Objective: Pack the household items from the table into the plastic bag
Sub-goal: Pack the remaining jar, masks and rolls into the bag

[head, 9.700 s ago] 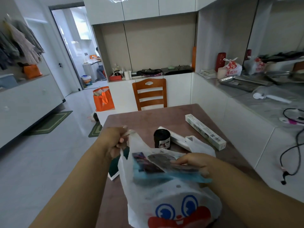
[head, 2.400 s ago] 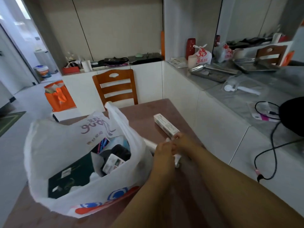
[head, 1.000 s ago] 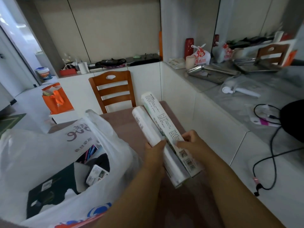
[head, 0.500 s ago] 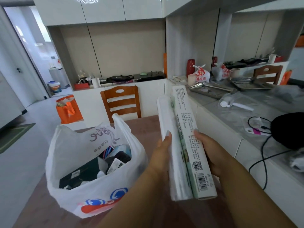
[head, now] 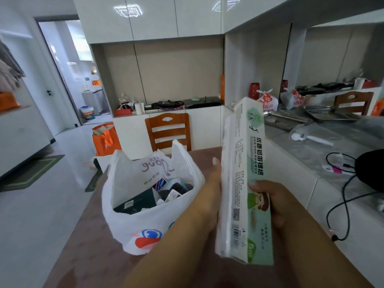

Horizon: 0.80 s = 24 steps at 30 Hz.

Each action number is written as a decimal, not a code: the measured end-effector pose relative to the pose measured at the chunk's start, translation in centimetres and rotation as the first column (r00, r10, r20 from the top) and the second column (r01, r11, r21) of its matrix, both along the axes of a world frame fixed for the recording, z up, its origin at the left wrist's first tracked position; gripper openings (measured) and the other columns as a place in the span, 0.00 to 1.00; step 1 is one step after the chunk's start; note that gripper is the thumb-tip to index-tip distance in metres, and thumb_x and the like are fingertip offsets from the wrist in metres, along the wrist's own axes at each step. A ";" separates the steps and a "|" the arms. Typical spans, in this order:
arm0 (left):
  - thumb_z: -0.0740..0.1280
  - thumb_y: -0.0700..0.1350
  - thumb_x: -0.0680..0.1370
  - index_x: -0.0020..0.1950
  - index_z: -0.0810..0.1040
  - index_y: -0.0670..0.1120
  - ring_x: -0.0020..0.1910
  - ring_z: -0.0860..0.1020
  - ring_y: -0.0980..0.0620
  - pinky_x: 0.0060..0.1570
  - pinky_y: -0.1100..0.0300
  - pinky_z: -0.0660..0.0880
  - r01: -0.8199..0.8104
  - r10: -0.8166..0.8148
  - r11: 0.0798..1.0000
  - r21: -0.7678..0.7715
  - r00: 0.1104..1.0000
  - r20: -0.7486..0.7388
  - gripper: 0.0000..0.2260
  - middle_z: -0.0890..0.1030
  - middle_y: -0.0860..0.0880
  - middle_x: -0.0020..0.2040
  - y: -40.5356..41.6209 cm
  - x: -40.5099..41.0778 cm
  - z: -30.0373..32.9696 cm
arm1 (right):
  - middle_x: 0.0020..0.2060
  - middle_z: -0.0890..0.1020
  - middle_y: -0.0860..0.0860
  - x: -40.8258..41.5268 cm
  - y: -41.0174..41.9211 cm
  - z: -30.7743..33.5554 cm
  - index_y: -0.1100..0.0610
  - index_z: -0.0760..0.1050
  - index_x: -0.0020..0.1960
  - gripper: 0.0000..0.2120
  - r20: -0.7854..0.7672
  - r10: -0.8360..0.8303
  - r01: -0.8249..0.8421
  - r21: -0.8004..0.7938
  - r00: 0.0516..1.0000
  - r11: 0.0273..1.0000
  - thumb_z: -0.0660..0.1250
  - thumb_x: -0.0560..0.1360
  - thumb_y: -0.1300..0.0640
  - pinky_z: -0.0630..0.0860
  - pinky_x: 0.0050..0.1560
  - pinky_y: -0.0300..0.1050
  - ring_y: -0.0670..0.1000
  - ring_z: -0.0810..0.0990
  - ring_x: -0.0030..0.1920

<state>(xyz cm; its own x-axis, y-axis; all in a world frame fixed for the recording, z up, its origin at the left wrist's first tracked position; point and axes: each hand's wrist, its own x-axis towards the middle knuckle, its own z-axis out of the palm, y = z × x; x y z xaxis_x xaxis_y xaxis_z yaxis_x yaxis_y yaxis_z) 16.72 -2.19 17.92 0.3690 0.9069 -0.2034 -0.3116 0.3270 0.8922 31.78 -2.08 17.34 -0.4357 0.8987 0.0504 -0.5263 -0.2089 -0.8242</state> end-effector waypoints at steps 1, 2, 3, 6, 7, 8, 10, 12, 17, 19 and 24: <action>0.53 0.73 0.73 0.61 0.81 0.50 0.58 0.80 0.37 0.61 0.38 0.75 -0.016 0.016 1.000 0.015 0.999 -0.036 0.34 0.82 0.38 0.59 -0.4 -0.5 0.5 | 0.33 0.86 0.61 -0.6 -0.3 0.4 0.62 0.84 0.42 0.31 -0.010 0.011 -0.011 0.034 1.000 0.999 0.85 0.40 0.57 0.82 0.30 0.48 0.58 0.85 0.31; 0.52 0.72 0.73 0.58 0.83 0.51 0.54 0.83 0.39 0.54 0.42 0.79 -0.054 0.056 0.998 0.026 0.996 -0.071 0.33 0.85 0.40 0.55 -0.7 -1.2 1.1 | 0.33 0.86 0.60 -1.3 -0.6 1.0 0.61 0.85 0.40 0.27 -0.018 0.026 -0.025 0.070 1.000 0.997 0.84 0.41 0.58 0.82 0.30 0.48 0.57 0.85 0.31; 0.52 0.71 0.74 0.55 0.84 0.51 0.48 0.85 0.43 0.46 0.48 0.83 -0.096 0.098 0.995 0.031 0.990 -0.096 0.31 0.87 0.43 0.50 -1.1 -1.9 1.9 | 0.33 0.86 0.60 -2.0 -0.7 1.6 0.61 0.85 0.39 0.25 -0.032 0.046 -0.042 0.112 0.998 0.993 0.84 0.43 0.58 0.82 0.31 0.47 0.57 0.85 0.32; 0.54 0.65 0.78 0.56 0.80 0.51 0.44 0.83 0.50 0.39 0.57 0.78 -0.293 0.321 0.947 0.132 0.895 -0.312 0.24 0.85 0.48 0.49 -1.7 -4.7 4.5 | 0.35 0.86 0.60 -4.3 -0.9 3.6 0.62 0.83 0.43 0.17 -0.098 0.090 -0.068 0.211 0.991 0.975 0.77 0.55 0.64 0.83 0.32 0.48 0.57 0.86 0.33; 0.57 0.61 0.79 0.57 0.79 0.50 0.46 0.81 0.50 0.43 0.56 0.76 -0.396 0.454 0.891 0.223 0.792 -0.408 0.19 0.83 0.48 0.52 -1.4 -6.1 4.8 | 0.34 0.86 0.59 -5.0 -0.8 4.2 0.62 0.83 0.42 0.12 -0.108 0.072 -0.047 0.217 0.992 0.975 0.73 0.58 0.65 0.83 0.32 0.48 0.57 0.85 0.32; 0.60 0.58 0.79 0.56 0.78 0.50 0.47 0.80 0.50 0.46 0.54 0.77 -0.485 0.602 0.799 0.356 0.645 -0.471 0.15 0.82 0.48 0.53 -1.0 -7.9 5.0 | 0.33 0.86 0.58 -5.9 -0.6 5.1 0.62 0.84 0.40 0.09 -0.102 0.044 -0.022 0.207 0.994 0.978 0.69 0.61 0.65 0.82 0.31 0.47 0.56 0.85 0.32; 0.64 0.52 0.78 0.54 0.76 0.52 0.44 0.80 0.52 0.45 0.54 0.79 -0.551 0.792 0.606 0.574 0.351 -0.500 0.07 0.82 0.48 0.54 -0.5 -11.9 5.3 | 0.30 0.85 0.56 -7.8 0.1 6.9 0.60 0.85 0.35 0.10 -0.094 0.013 0.006 0.200 0.996 0.980 0.64 0.63 0.64 0.82 0.30 0.45 0.54 0.85 0.30; 0.69 0.50 0.76 0.59 0.74 0.49 0.46 0.79 0.50 0.40 0.58 0.77 -0.589 0.853 0.482 0.649 0.147 -0.500 0.14 0.81 0.46 0.57 -0.1 -15.7 5.5 | 0.29 0.84 0.54 -10.2 1.0 8.9 0.59 0.83 0.37 0.09 -0.093 0.002 0.018 0.215 0.996 0.976 0.64 0.64 0.63 0.81 0.31 0.44 0.53 0.85 0.30; 0.73 0.62 0.68 0.69 0.66 0.41 0.66 0.70 0.39 0.64 0.45 0.68 -0.518 0.678 0.557 0.649 -0.168 -0.716 0.39 0.72 0.38 0.66 2.5 -20.7 4.4 | 0.33 0.83 0.51 -16.9 4.8 10.8 0.57 0.74 0.50 0.15 -0.105 -0.037 0.063 0.257 0.994 0.964 0.65 0.64 0.64 0.83 0.39 0.47 0.51 0.84 0.34; 0.67 0.63 0.73 0.58 0.75 0.41 0.57 0.74 0.41 0.58 0.48 0.70 -0.434 0.555 0.686 0.585 -0.209 -0.805 0.27 0.76 0.39 0.59 3.5 -21.7 3.6 | 0.43 0.82 0.53 -19.4 6.6 10.3 0.56 0.73 0.55 0.22 -0.092 -0.118 0.138 0.265 0.989 0.954 0.67 0.62 0.66 0.83 0.44 0.49 0.53 0.83 0.42; 0.64 0.47 0.78 0.41 0.77 0.43 0.38 0.79 0.48 0.41 0.53 0.77 -0.696 0.698 0.669 0.260 0.470 -0.540 0.10 0.84 0.42 0.44 6.1 -23.6 4.0 | 0.56 0.77 0.46 -22.6 10.8 6.9 0.42 0.62 0.66 0.42 0.039 -0.265 0.239 0.322 0.963 0.916 0.73 0.60 0.69 0.80 0.54 0.56 0.52 0.78 0.58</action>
